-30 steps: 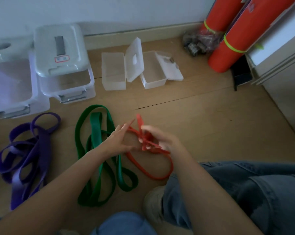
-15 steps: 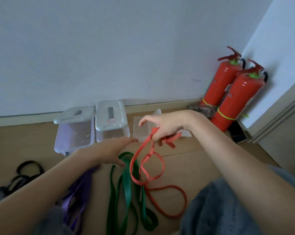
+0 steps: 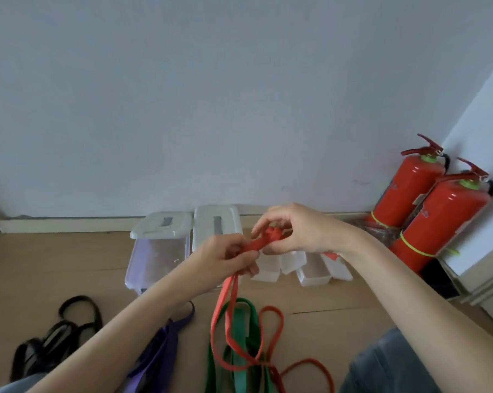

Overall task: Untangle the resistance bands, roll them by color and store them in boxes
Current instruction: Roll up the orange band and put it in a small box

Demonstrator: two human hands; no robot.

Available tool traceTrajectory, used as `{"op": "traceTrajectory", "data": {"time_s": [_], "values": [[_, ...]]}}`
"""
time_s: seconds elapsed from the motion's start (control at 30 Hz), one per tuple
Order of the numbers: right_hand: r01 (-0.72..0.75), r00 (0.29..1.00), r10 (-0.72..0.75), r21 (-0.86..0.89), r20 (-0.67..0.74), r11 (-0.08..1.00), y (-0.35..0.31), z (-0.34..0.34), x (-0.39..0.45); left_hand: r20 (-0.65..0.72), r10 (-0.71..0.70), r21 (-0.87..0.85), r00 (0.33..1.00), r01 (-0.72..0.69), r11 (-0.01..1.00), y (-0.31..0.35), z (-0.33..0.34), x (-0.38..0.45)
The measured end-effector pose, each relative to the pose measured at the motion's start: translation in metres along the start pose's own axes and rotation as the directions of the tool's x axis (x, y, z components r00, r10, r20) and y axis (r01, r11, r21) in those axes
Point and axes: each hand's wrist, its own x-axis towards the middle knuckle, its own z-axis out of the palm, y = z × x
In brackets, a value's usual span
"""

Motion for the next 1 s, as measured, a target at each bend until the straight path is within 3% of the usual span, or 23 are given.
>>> {"op": "traceTrajectory", "data": {"time_s": [0.07, 0.13, 0.23, 0.3, 0.37, 0.43, 0.5, 0.57, 0.6, 0.73, 0.83, 0.93, 1.0], "values": [[-0.029, 0.998, 0.035, 0.114, -0.054, 0.993, 0.014, 0.004, 0.003, -0.042, -0.024, 0.009, 0.999, 0.025, 1.0, -0.004, 0.001, 0.003], [-0.065, 0.994, 0.094, 0.391, -0.056, 0.918, 0.023, 0.006, 0.006, -0.054, -0.038, 0.051, 0.998, 0.041, 0.998, -0.007, 0.005, 0.005], [-0.083, 0.992, 0.129, 0.777, 0.001, 0.625, 0.03, 0.003, 0.013, -0.093, -0.018, 0.04, 0.996, 0.021, 0.999, -0.004, -0.001, 0.011], [-0.055, 0.989, 0.143, 0.854, -0.024, 0.518, 0.032, 0.0, 0.017, -0.143, 0.034, 0.174, 0.989, -0.008, 0.985, -0.001, -0.011, 0.02], [-0.032, 0.99, 0.133, 0.838, -0.049, 0.545, 0.031, -0.001, 0.018, -0.152, 0.113, 0.366, 0.982, -0.05, 0.929, -0.005, -0.014, 0.024], [-0.03, 0.997, 0.071, 0.657, -0.036, 0.754, 0.028, 0.002, 0.019, -0.157, 0.166, 0.462, 0.974, -0.076, 0.884, -0.013, -0.012, 0.023], [-0.028, 0.999, 0.026, 0.152, 0.019, 0.988, 0.027, 0.012, 0.023, -0.12, 0.2, 0.519, 0.972, -0.11, 0.848, -0.024, -0.006, 0.019], [0.067, 0.998, -0.06, -0.317, 0.032, 0.946, 0.025, 0.027, 0.027, -0.069, 0.201, 0.575, 0.977, -0.126, 0.809, -0.033, -0.001, 0.016], [0.096, 0.995, -0.09, -0.386, 0.035, 0.917, 0.022, 0.032, 0.026, -0.056, 0.196, 0.592, 0.979, -0.126, 0.796, -0.035, 0.0, 0.017], [0.028, 1.0, -0.026, -0.129, 0.018, 0.991, 0.017, 0.015, 0.014, -0.062, 0.187, 0.546, 0.98, -0.123, 0.829, -0.032, 0.007, 0.019], [0.071, 0.997, -0.067, 0.084, -0.05, 0.994, 0.02, 0.0, -0.001, -0.086, 0.129, 0.472, 0.988, -0.073, 0.879, -0.033, 0.014, 0.018], [0.158, 0.976, -0.104, 0.293, -0.191, 0.943, 0.024, -0.004, -0.011, -0.065, 0.043, 0.369, 0.997, -0.016, 0.929, -0.031, 0.025, 0.014], [0.237, 0.948, -0.086, 0.5, -0.307, 0.833, 0.024, -0.005, -0.015, -0.021, 0.031, 0.316, 0.999, -0.023, 0.948, -0.024, 0.039, 0.009]]}}
